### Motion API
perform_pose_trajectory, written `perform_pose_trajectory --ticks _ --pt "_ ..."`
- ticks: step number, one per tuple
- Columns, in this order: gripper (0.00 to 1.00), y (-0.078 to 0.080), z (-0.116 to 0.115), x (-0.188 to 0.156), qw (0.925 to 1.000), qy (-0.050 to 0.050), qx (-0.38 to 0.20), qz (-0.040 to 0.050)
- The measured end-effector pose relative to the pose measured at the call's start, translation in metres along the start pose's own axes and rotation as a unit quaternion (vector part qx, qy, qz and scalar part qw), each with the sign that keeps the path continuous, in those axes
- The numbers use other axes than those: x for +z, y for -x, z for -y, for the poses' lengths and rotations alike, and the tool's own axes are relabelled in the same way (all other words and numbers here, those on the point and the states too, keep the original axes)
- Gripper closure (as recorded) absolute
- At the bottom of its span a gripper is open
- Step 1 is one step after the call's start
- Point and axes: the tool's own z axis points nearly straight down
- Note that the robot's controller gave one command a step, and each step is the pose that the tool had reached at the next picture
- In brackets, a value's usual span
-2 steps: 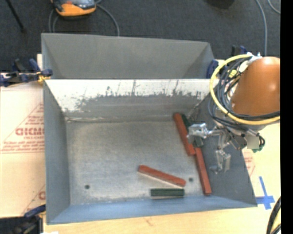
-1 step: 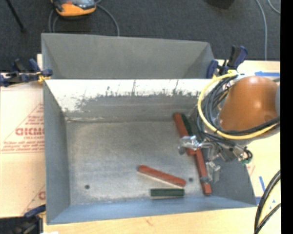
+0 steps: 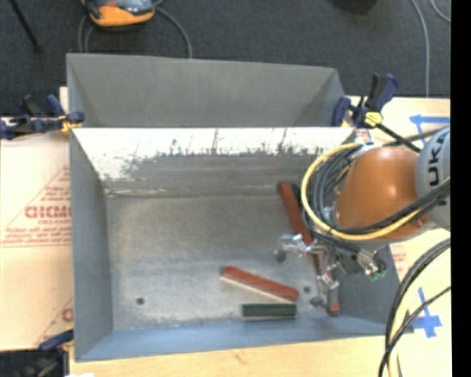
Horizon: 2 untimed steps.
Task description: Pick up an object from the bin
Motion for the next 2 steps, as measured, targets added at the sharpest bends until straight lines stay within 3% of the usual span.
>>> perform_pose_trajectory --ticks 1,2 --pt "1.00 0.0345 -0.0661 0.0320 0.9978 0.002 0.066 -0.0021" --pt "1.00 0.0344 -0.0660 0.0320 0.9979 0.002 0.065 -0.0021"
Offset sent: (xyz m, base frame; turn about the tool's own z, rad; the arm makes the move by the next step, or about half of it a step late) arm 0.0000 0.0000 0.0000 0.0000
